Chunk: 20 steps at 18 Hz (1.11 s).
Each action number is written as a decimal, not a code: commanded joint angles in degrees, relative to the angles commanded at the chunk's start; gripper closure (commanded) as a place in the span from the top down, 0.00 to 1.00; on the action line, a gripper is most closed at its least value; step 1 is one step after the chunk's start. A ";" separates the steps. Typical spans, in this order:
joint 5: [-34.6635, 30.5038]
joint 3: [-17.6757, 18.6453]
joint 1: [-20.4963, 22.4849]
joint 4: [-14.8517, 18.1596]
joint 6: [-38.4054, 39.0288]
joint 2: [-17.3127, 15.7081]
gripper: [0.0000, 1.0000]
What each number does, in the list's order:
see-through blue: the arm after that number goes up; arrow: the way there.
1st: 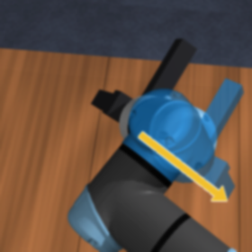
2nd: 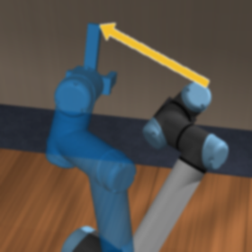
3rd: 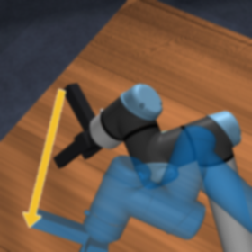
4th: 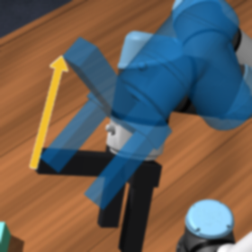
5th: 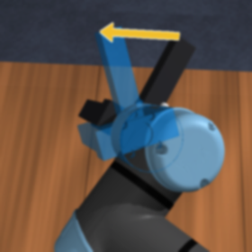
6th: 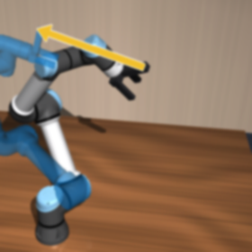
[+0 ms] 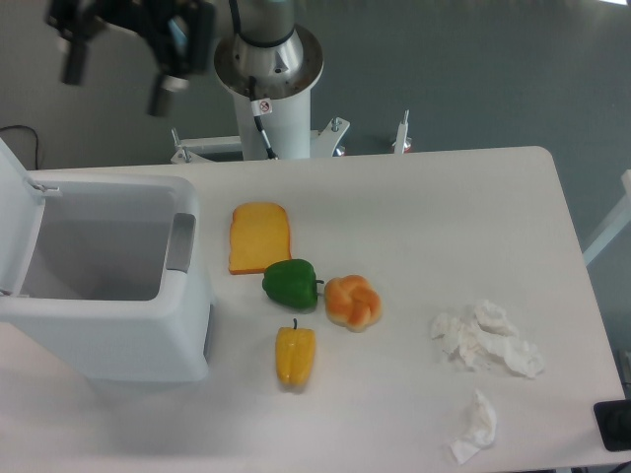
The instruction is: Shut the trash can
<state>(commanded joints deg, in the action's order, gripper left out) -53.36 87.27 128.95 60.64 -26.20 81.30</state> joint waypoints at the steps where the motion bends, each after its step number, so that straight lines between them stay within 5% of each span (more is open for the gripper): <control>1: 0.88 0.09 -1.14 -0.09 0.27 0.09 1.00; 20: 20.30 0.53 -8.09 -0.09 0.36 2.63 1.00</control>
<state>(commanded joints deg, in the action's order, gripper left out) -33.06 87.80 120.85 60.56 -25.84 83.93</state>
